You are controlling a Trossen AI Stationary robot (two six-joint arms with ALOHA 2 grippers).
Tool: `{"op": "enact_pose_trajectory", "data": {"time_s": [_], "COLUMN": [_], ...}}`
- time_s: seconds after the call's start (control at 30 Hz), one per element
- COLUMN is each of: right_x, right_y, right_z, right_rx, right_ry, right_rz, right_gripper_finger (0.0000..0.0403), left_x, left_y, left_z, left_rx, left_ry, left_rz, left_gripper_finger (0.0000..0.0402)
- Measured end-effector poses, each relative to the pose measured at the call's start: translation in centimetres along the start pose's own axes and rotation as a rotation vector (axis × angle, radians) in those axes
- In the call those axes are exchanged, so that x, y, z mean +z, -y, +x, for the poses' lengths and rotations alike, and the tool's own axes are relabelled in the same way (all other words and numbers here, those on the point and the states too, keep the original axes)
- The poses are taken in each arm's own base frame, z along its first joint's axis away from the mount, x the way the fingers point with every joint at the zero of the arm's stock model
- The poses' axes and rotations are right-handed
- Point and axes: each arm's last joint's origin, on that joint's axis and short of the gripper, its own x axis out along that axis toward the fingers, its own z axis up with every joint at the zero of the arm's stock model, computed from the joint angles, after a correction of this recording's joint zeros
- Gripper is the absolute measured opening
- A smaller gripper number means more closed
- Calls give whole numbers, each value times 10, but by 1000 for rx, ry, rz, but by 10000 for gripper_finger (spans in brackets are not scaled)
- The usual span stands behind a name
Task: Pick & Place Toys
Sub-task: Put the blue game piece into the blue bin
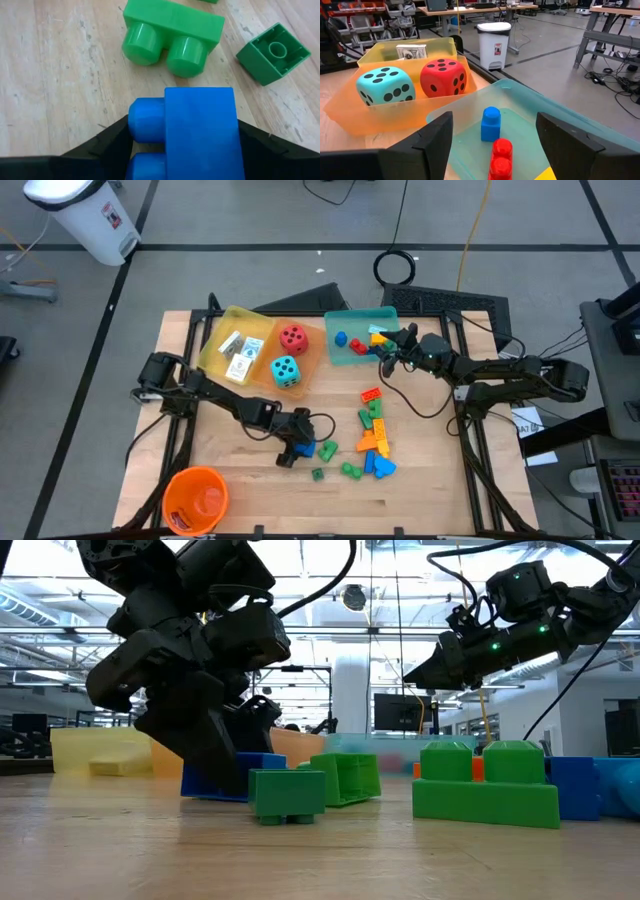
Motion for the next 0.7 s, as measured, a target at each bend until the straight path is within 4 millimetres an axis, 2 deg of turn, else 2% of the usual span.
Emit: {"op": "enact_pose_trajectory", "data": {"time_s": [0.2, 0.33, 0.43, 0.53, 0.7], "right_x": [0, -1, 0, 4, 10], "right_y": [0, -4, -8, -10, -14], "right_z": [0, 0, -1, 0, 3], "right_rx": [1, 20, 54, 72, 88], "right_ry": [-1, -8, -3, 6, 1], "right_rz": [9, 7, 5, 5, 37], "right_gripper_finger": [254, 254, 254, 254, 254], "left_x": [3, 5, 13, 31, 60], "left_y": [0, 1, 2, 0, -8], "left_z": [0, -7, -18, -34, -54], "left_rx": [20, 102, 230, 406, 791], "left_ry": [29, 26, 41, 93, 81], "left_rz": [12, 67, 184, 303, 500], "left_gripper_finger": [268, 268, 268, 268, 268]}}
